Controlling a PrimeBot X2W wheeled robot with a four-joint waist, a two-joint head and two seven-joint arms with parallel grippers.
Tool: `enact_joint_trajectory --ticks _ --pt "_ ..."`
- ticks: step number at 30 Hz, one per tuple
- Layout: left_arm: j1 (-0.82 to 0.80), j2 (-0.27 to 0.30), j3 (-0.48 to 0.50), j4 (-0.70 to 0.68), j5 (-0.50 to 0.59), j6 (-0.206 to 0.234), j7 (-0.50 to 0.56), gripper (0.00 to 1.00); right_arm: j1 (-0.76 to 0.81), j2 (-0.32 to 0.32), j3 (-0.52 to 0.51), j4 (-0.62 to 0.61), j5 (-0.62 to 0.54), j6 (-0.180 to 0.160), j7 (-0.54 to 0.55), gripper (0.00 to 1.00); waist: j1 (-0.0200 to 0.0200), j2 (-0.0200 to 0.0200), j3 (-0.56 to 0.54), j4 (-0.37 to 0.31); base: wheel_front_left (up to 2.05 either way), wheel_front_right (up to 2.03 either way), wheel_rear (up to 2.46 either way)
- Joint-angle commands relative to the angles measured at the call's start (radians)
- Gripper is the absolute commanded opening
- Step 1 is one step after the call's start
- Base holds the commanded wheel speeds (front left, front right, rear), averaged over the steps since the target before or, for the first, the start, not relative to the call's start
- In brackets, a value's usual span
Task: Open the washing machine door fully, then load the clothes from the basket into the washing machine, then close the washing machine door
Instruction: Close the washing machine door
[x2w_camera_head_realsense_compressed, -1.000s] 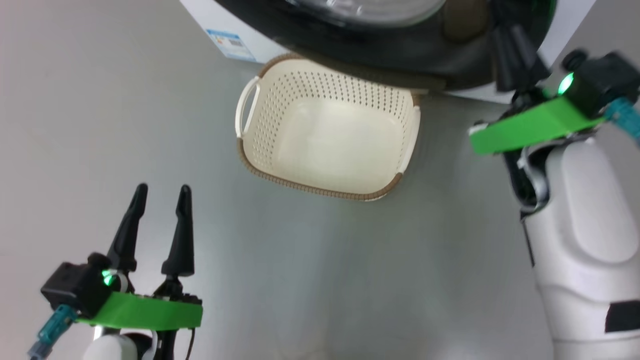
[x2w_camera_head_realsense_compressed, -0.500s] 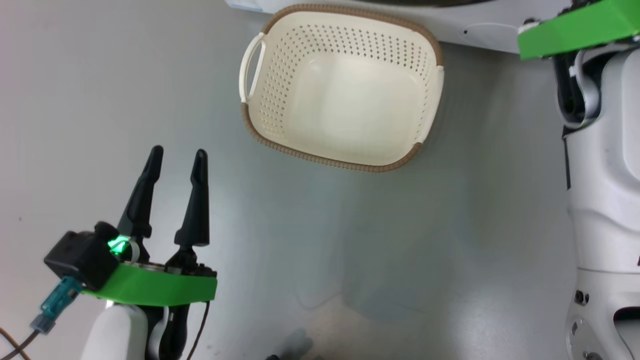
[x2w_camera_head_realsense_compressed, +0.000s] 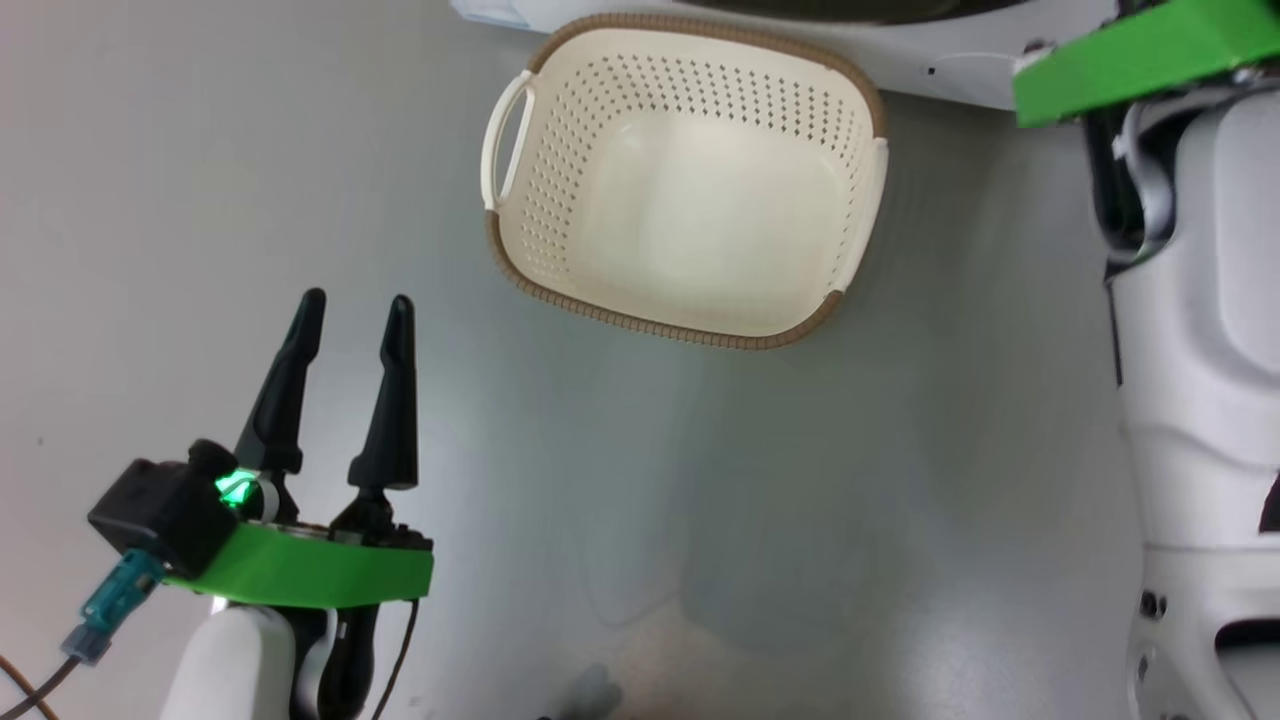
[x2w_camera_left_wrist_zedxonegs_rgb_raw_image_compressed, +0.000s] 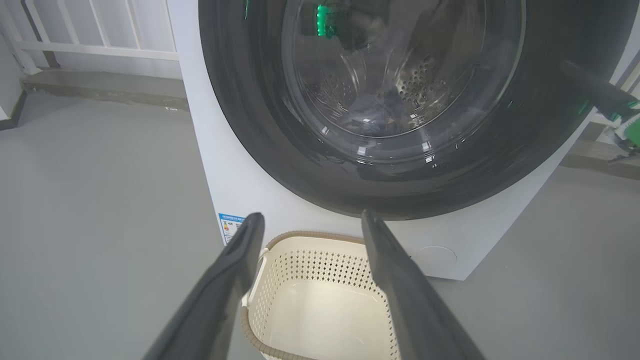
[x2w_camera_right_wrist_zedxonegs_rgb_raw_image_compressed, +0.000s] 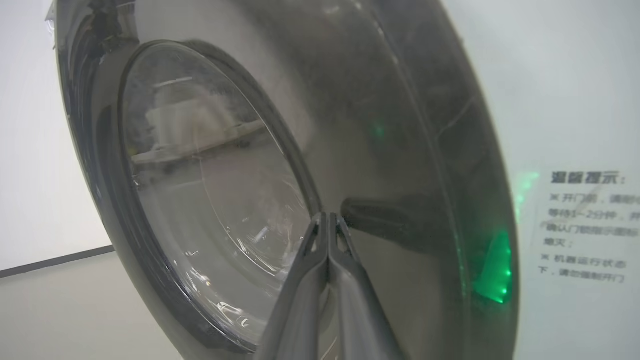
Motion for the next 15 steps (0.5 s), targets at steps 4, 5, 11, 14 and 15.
enact_joint_trajectory --ticks 4,5,11,14,15 --pt "0.015 0.027 0.058 -0.015 0.006 -0.002 -0.006 1.0 0.13 0.034 0.029 -0.036 0.062 0.001 -0.003 0.0 0.0 0.0 -0.053 -0.041 0.0 0.0 0.0" --pt "0.015 0.027 0.058 -0.015 0.006 -0.002 -0.006 1.0 0.13 0.034 0.029 -0.036 0.062 0.001 -0.003 0.0 0.0 0.0 -0.053 -0.041 0.0 0.0 0.0" --pt "0.032 0.027 0.076 -0.015 0.027 -0.002 -0.006 1.0 0.281 0.041 0.056 -0.064 0.117 0.001 -0.003 0.0 0.0 0.0 -0.11 -0.091 0.0 0.0 0.0" --pt "0.042 0.027 0.087 -0.014 0.041 -0.002 -0.006 1.0 0.35 0.044 0.064 -0.088 0.139 0.001 -0.003 0.0 0.0 0.0 -0.137 -0.119 0.0 0.0 0.0" --pt "0.046 0.027 0.09 -0.014 0.046 -0.002 -0.006 1.0 0.372 0.044 0.068 -0.096 0.146 0.001 -0.003 0.0 0.0 0.0 -0.146 -0.129 0.0 0.0 0.0"
